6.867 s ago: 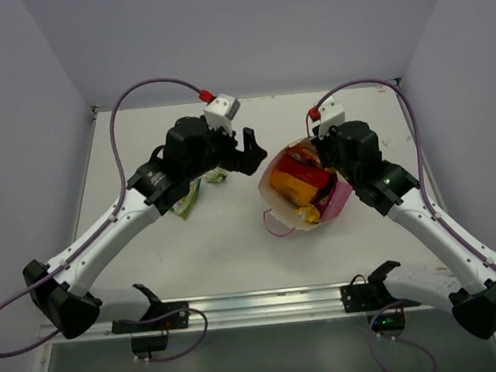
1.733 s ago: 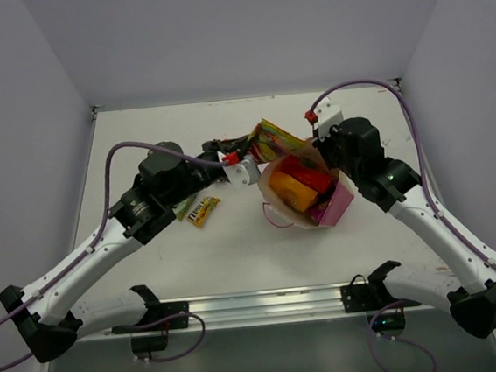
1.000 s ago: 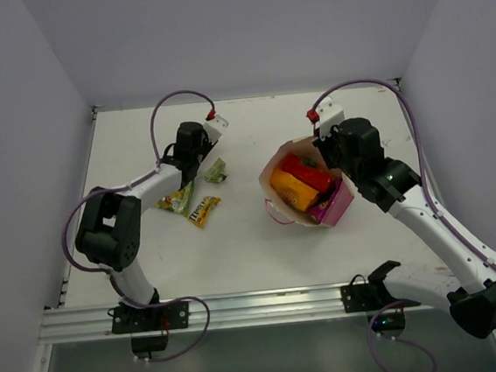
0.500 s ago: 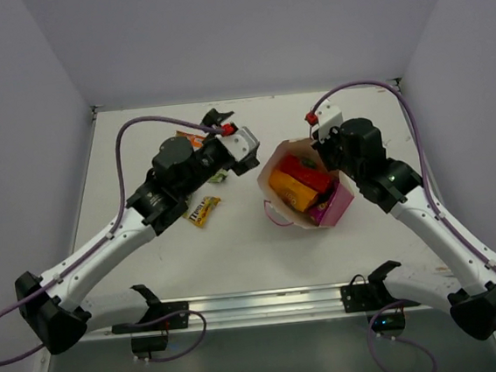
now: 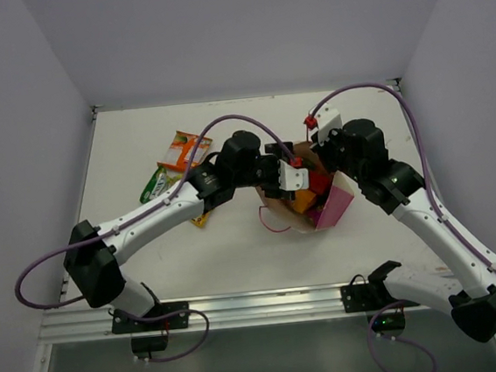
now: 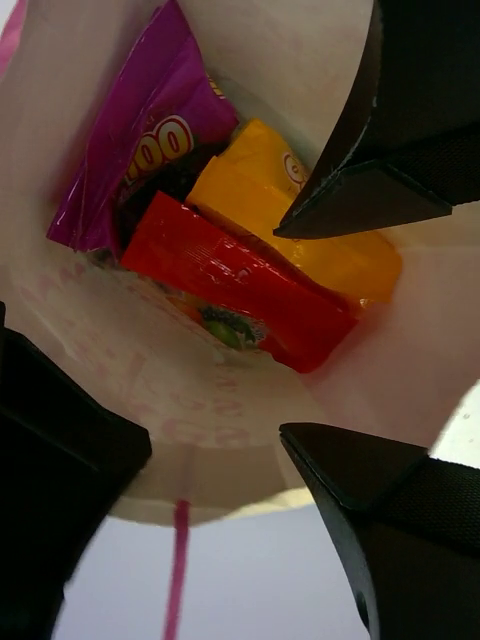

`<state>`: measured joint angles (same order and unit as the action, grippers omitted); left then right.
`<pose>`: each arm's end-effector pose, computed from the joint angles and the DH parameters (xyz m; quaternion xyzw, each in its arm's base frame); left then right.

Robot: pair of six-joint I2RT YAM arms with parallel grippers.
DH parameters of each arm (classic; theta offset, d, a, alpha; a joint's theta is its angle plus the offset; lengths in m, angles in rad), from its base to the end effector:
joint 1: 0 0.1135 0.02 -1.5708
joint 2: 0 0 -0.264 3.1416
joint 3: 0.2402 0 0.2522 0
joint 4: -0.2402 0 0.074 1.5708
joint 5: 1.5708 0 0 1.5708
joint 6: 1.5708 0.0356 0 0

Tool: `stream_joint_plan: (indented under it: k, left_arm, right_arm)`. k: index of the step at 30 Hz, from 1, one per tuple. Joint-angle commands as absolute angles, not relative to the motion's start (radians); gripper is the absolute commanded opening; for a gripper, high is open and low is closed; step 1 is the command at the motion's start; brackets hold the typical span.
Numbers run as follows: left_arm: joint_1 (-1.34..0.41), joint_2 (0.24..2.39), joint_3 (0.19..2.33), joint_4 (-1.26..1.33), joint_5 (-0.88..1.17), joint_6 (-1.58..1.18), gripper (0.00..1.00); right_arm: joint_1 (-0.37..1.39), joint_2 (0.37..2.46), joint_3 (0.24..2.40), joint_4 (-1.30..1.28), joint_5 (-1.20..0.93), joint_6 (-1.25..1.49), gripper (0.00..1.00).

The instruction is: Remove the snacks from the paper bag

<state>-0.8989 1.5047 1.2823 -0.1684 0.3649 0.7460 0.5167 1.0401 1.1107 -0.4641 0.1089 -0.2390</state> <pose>0.2103 -0.2849 0.3406 0.6675 0.4820 -0.1921 0.5340 0.1997 0.1090 0.3764 -0.2783 0.7830 0.0319 0.5553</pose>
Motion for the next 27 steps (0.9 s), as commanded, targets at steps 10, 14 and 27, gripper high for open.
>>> stream_joint_plan:
  k: [10, 14, 27]
  left_arm:
    - [-0.914, 1.741, 1.526, -0.313, 0.459, 0.919, 0.70]
    - [-0.914, 1.790, 1.551, -0.344, 0.486, 0.931, 0.69]
    - [-0.905, 1.858, 1.543, -0.261, 0.468, 0.956, 0.24]
  right_arm:
    - [0.522, 1.002, 1.155, -0.393, 0.046, -0.253, 0.00]
    - [0.520, 1.003, 1.152, -0.391, 0.049, -0.252, 0.00]
    - [0.522, 0.991, 1.124, -0.383, 0.052, -0.238, 0.00]
